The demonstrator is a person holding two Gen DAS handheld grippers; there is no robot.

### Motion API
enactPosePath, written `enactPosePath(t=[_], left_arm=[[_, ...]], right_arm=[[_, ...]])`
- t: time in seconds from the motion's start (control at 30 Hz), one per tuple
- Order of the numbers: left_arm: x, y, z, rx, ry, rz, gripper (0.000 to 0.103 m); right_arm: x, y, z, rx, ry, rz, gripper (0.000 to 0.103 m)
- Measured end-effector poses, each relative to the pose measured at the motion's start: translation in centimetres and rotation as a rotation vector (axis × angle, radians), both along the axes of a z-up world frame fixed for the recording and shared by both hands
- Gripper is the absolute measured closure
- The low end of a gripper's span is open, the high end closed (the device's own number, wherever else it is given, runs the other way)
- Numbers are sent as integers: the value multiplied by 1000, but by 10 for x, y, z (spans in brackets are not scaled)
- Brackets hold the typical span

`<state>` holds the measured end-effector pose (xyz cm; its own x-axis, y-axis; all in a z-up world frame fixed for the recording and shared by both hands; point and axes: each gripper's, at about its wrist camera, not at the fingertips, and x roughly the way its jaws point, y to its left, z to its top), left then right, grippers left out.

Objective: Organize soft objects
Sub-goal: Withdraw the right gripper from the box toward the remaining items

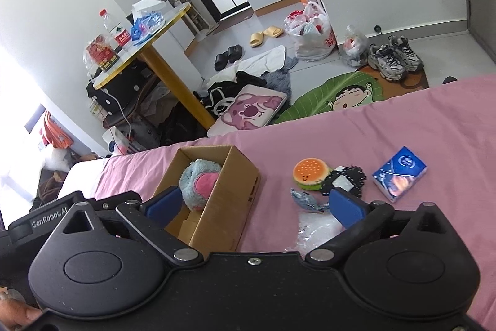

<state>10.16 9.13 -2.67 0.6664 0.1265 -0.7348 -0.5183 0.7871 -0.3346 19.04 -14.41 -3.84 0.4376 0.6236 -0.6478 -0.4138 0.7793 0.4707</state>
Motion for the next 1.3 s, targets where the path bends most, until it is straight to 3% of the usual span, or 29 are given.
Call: enactPosePath(t=[0.77,0.97,1.3], left_arm=[[-21,-47,20,62,-9,-114,1],[-27,-57,23,52,-33,-130,1],[-34,-69,21,31,-6,-156,1]], right_arm=[[-23,-63,5,6,-5,-68,0],[-29,-75,6,9,-7,-87,0],[-38,-91,3,-31,-11,-119,0]])
